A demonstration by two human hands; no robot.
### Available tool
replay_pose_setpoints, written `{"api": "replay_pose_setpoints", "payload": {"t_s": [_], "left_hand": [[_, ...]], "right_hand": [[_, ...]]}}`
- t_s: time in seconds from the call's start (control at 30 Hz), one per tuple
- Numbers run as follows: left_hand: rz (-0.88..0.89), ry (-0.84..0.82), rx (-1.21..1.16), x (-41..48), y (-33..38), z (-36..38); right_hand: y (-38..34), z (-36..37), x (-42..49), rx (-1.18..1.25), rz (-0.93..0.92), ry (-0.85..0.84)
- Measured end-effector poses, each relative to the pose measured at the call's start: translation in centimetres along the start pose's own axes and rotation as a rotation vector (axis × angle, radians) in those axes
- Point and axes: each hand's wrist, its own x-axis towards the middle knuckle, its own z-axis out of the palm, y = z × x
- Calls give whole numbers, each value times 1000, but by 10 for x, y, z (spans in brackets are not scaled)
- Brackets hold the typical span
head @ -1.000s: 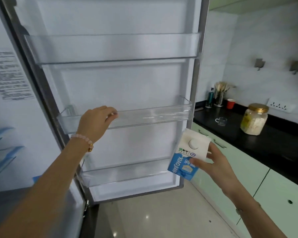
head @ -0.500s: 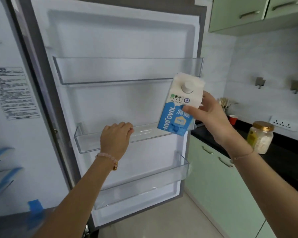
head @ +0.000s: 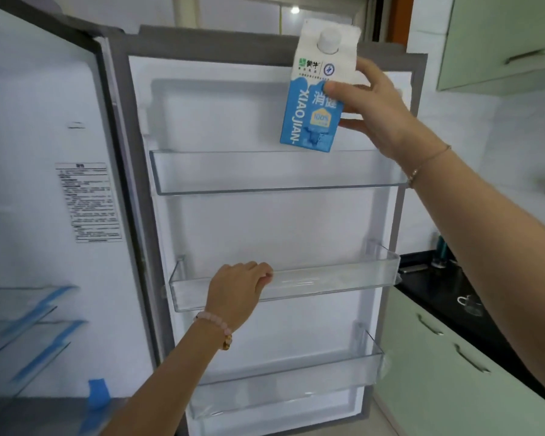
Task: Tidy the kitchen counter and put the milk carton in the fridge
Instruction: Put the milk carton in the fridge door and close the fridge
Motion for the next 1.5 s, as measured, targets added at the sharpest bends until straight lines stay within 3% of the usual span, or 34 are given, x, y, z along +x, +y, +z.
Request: {"api": "replay_pose_setpoints", "payload": {"t_s": [0.33, 0.9, 1.07, 1.27, 1.37, 1.5], "left_hand": [[-22, -17, 28, 0, 3, 1], [-18, -16, 23, -2, 5, 0], [-21, -21, 49, -2, 5, 1], [-50, -23, 37, -3, 9, 0], [-62, -27, 79, -3, 12, 1], [-120, -73, 129, -5, 23, -1]], "right_hand": [[13, 8, 35, 9, -10, -224], [39, -1, 55, -355, 206, -493], [34, -17, 35, -308, 109, -291], [54, -84, -5, -123, -111, 250], [102, -115, -23, -80, 30, 390], [166, -123, -50, -9, 387, 215]]}}
